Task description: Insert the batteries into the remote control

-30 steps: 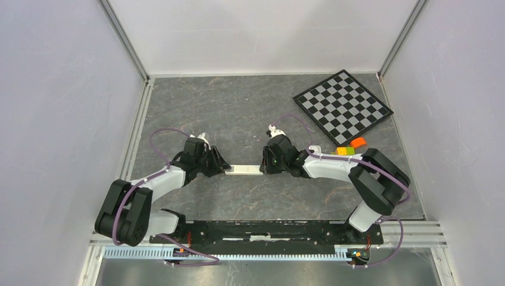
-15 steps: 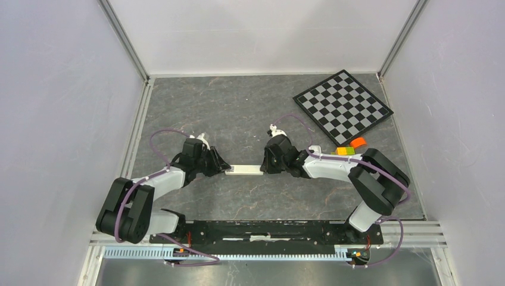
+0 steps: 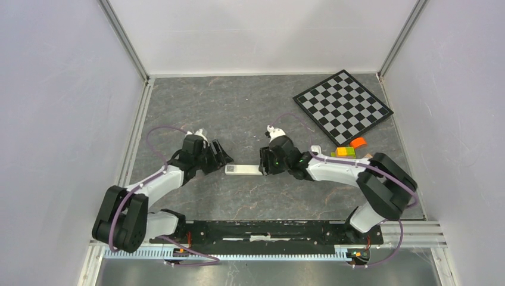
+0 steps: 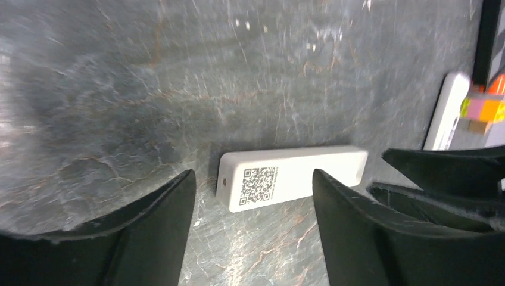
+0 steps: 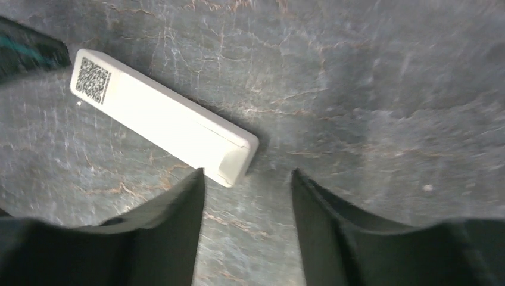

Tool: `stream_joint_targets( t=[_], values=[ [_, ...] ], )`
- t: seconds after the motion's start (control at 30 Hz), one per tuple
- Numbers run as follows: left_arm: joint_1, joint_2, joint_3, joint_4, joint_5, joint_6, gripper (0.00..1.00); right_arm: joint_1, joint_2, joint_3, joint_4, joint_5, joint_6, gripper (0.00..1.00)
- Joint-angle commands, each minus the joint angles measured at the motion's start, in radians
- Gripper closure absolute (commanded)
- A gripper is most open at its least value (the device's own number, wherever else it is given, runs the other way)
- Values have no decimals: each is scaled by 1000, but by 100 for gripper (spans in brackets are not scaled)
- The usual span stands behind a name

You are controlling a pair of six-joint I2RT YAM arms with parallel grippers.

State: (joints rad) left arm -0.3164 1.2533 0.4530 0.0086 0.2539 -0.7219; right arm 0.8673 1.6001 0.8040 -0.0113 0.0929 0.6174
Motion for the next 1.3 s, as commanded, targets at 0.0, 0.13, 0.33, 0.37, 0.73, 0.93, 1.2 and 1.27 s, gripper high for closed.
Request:
stream_joint_targets(
  t=[0.0, 0.13, 0.33, 0.37, 0.73, 0.93, 1.2, 1.27],
  values=[
    [0, -100, 118, -179, -190, 13, 15, -52, -117, -41, 159, -153, -329, 32],
    [2, -198, 189, -316, -312, 47, 1, -36, -94, 5, 140, -273, -591, 6],
    [2, -327, 279, -494, -358, 69, 0, 3, 12, 94, 64, -294, -864, 2],
    [2, -344, 292, -514, -350, 75, 0, 8, 34, 109, 61, -282, -883, 2],
    [2, -459, 404, -684, -266, 157, 0, 35, 228, 253, 54, -289, -940, 30],
    [2, -471, 431, -729, -257, 166, 0, 36, 215, 216, 93, -275, -878, 54],
    [3, -466, 451, -774, -229, 170, 0, 36, 172, 139, 136, -169, -738, 54],
    [2, -472, 447, -776, -226, 173, 0, 36, 165, 108, 160, -235, -752, 41]
  ],
)
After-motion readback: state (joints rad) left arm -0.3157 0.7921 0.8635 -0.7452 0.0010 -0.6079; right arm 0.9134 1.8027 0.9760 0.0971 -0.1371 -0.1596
